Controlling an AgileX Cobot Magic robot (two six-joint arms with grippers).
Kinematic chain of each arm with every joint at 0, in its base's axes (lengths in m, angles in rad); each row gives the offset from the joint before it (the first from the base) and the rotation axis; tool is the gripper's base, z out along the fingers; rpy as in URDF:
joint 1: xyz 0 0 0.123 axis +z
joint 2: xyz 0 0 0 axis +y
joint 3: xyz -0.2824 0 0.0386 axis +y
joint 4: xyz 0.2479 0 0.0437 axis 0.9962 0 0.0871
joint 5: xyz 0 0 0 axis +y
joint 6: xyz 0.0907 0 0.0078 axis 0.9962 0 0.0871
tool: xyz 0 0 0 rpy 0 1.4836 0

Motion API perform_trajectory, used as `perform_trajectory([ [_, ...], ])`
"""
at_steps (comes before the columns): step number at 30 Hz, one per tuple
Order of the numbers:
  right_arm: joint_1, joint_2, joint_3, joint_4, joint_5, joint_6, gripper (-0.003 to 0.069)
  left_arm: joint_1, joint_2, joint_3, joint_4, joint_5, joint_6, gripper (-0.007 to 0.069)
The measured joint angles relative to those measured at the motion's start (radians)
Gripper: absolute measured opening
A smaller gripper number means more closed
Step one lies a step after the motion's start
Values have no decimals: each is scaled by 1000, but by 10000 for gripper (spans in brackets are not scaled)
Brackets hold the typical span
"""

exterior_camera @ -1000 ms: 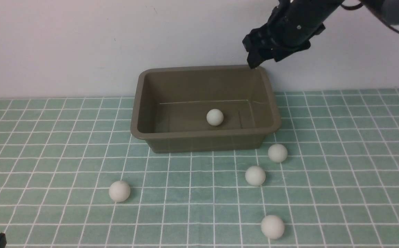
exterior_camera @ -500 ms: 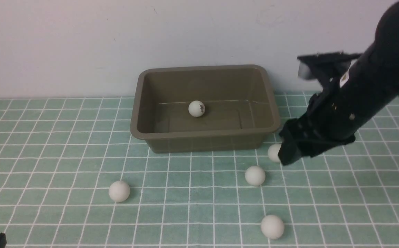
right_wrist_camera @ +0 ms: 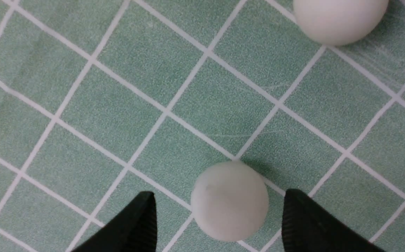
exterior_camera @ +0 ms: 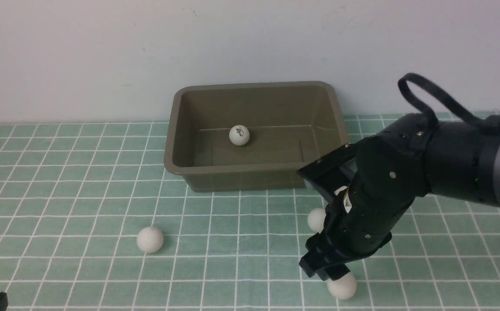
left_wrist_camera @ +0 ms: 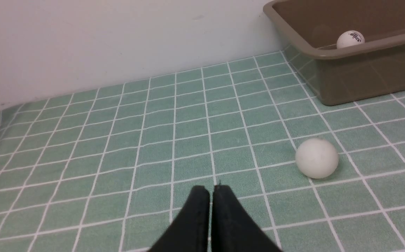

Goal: Put the table tennis balls in the box on the green coffee tablecloth.
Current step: 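Reach for and grasp a ping pong ball on the table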

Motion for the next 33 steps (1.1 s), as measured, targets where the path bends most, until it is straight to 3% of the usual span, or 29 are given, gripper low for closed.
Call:
perform_trajectory([
  [33, 3, 90, 0, -17, 14, 15, 441, 0, 0, 0, 0, 0, 0, -4],
])
